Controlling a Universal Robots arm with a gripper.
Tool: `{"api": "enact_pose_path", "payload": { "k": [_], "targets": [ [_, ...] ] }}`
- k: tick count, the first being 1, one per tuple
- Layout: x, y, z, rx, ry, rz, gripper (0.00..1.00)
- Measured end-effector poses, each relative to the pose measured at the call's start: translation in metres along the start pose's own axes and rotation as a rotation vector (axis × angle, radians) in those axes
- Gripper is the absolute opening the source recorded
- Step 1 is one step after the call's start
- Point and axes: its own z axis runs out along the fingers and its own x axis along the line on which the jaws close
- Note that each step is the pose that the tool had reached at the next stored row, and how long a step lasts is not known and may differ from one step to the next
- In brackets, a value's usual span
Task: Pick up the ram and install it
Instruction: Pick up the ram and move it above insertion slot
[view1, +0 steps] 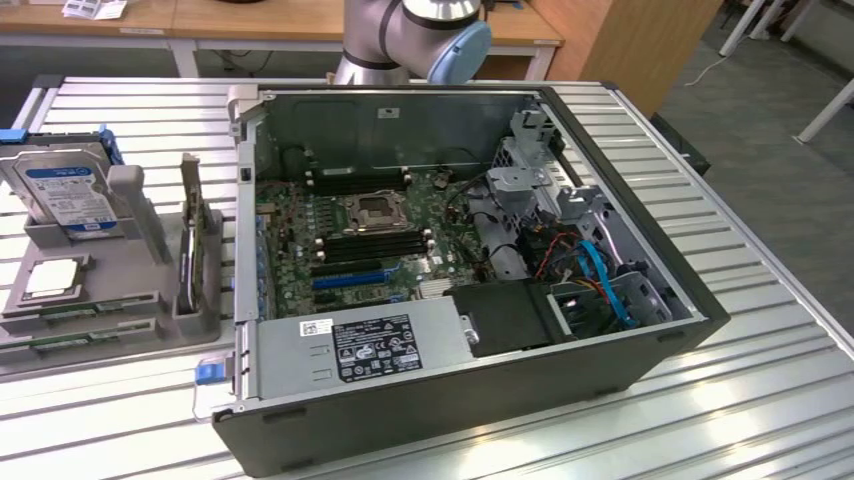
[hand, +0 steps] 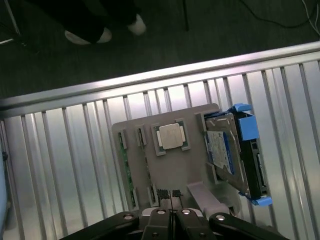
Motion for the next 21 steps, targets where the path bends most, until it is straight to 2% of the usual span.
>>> {"api": "enact_pose_path", "payload": {
  "k": [5, 12, 21],
  "targets": [
    [0.0000, 0.0000, 0.0000, -0.0001, 0.0001, -0.001, 0.10],
    [0.0000, 0.0000, 0.0000, -0.0008, 0.0016, -0.036, 0.10],
    [0.0000, 0.0000, 0.0002, -0.0009, 0.0018, -0.036, 0.10]
  ]
}}
